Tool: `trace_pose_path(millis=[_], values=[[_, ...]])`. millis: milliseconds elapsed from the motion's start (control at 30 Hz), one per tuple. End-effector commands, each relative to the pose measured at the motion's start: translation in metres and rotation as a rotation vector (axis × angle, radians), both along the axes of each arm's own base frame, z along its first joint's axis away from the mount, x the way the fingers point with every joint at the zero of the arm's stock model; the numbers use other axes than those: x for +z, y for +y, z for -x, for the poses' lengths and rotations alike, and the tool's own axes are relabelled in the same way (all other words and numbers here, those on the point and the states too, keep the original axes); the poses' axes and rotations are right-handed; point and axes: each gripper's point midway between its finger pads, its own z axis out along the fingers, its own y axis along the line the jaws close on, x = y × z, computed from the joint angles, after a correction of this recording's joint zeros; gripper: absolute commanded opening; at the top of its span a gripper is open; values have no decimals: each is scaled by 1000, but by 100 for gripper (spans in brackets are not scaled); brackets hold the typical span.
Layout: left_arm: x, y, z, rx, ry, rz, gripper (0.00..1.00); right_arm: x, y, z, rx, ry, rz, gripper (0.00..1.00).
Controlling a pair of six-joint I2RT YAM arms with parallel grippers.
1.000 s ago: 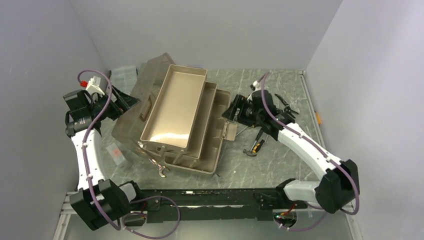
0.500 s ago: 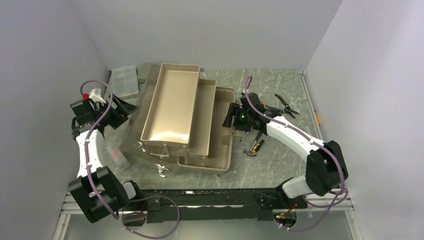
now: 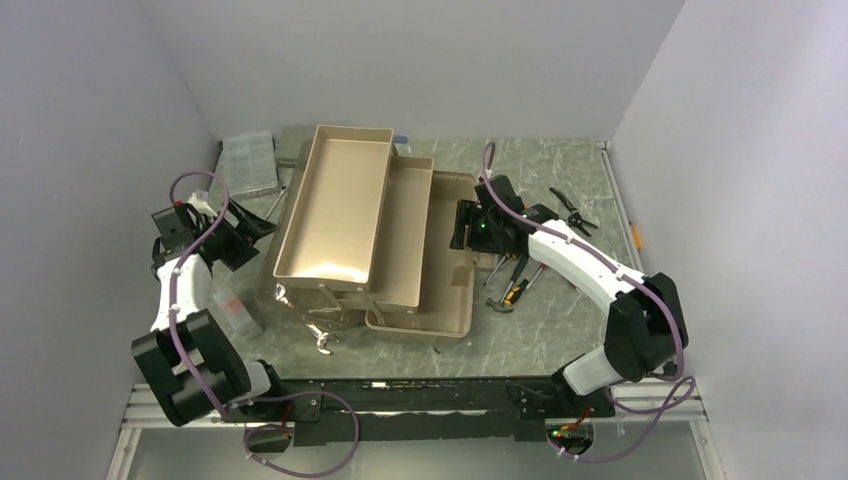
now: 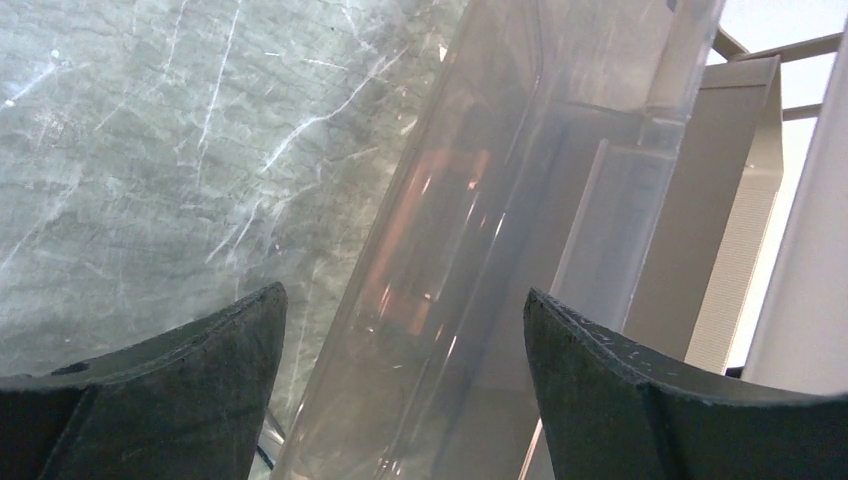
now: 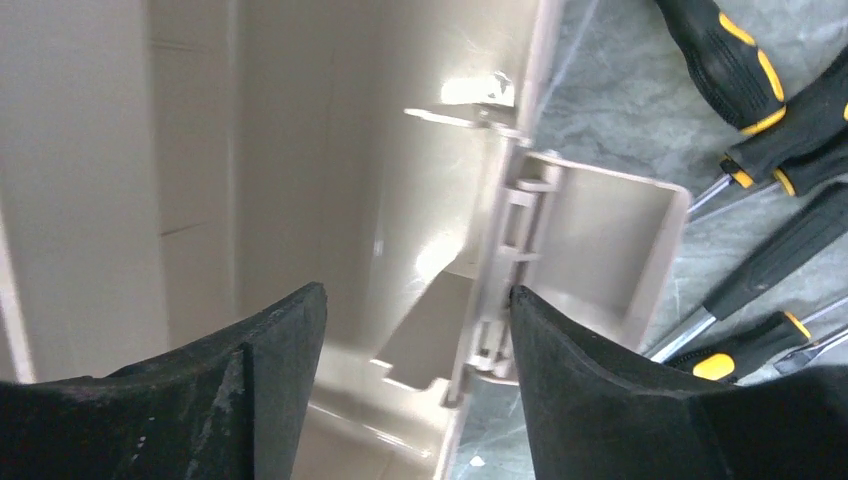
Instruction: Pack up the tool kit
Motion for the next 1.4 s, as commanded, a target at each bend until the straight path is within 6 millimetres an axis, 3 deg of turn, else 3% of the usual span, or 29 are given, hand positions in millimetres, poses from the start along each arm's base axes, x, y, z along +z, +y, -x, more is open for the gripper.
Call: trace_pose_path(millis=[0,167,333,567,667,767,933,1033,1167,1367], values=[[-1,-17,2,-68,26,58,92,55,11,-8,55,-129,-42,72],[5,7,1,9,42,-10,97,80,4,13,78,-148,-73,79],[22,28,-2,56,29,-72,98,77,-8,41,99,-120,-74,79],[53,40,4,96,-22,-146,99,48,-17,87,110,-23,-122,79],[71,32,19,112,-97,-187,99,32,-17,98,89,11,-128,76],[82,18,48,140,-155,-241,99,18,-10,106,79,37,-132,75],[79,0,87,163,-173,-273,98,7,3,105,82,44,-129,69],[69,-11,100,177,-147,-224,96,2,9,101,87,44,-138,55],[57,-17,109,204,-105,-179,95,-2,16,91,90,35,-136,44],[44,-4,114,290,-6,-190,96,-10,26,70,68,27,-118,25]])
